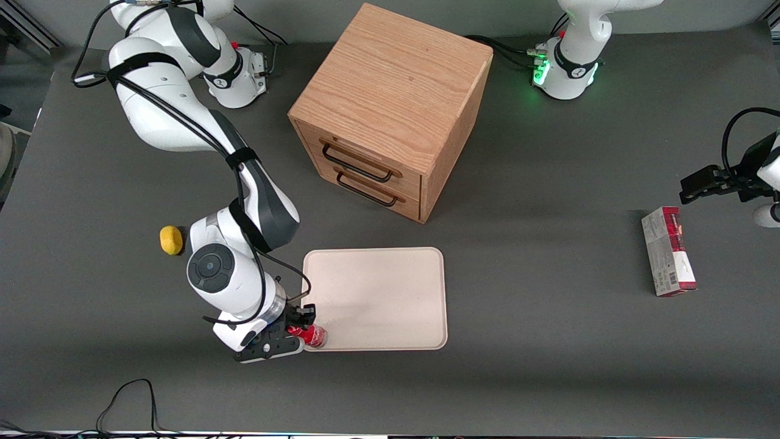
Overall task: Place coke bottle on tray
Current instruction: 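Lift the bottle and carry it over the cream tray's corner, then open the right gripper to release the bottle onto the tray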
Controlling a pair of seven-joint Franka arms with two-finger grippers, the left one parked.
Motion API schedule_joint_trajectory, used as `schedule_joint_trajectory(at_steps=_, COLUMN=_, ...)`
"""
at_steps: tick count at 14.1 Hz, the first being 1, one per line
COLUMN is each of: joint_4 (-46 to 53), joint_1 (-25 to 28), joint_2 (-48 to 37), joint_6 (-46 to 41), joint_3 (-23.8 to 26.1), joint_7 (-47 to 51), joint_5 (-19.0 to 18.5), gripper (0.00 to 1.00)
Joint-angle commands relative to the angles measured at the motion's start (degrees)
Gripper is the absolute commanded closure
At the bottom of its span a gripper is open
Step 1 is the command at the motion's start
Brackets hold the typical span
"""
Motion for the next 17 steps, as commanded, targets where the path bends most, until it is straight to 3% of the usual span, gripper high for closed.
schedule_joint_trajectory(at_steps=1, joint_4=-2.02, joint_1=-0.39, joint_2=-1.48, joint_6=1.14, joint_3=0.65, joint_7=2.00, joint_5=-1.96, gripper=0.00)
schedule_joint_trajectory(at_steps=5, joint_4=-2.55, joint_1=-0.91, joint_2=-6.38, joint_6=-0.43, joint_3=0.73, joint_7=5.41, joint_5=-0.91, gripper=0.00)
schedule_joint_trajectory(at_steps=8, joint_4=-3.34, joint_1=-2.14, joint_2=-12.80, joint_6=-11.83, joint_3=0.47, joint_7=4.81, joint_5=-0.12, gripper=0.00)
schedule_joint_trajectory(at_steps=10, joint_4=-6.05, joint_1=-3.63, joint_2=-19.12, joint_6=-17.90, joint_3=-1.45, joint_7=0.88, joint_5=5.66, gripper=0.00)
schedule_joint_trajectory(at_steps=12, joint_4=-14.02, joint_1=-3.82, joint_2=-27.54, joint_6=-19.77, joint_3=-7.76, joint_7=-4.22, joint_5=8.75, gripper=0.00)
schedule_joint_trajectory(at_steps=17, joint_4=-38.90, joint_1=-3.64, joint_2=-49.96, joint_6=-19.87, joint_3=-16.04, joint_7=-8.81, joint_5=10.26, gripper=0.00)
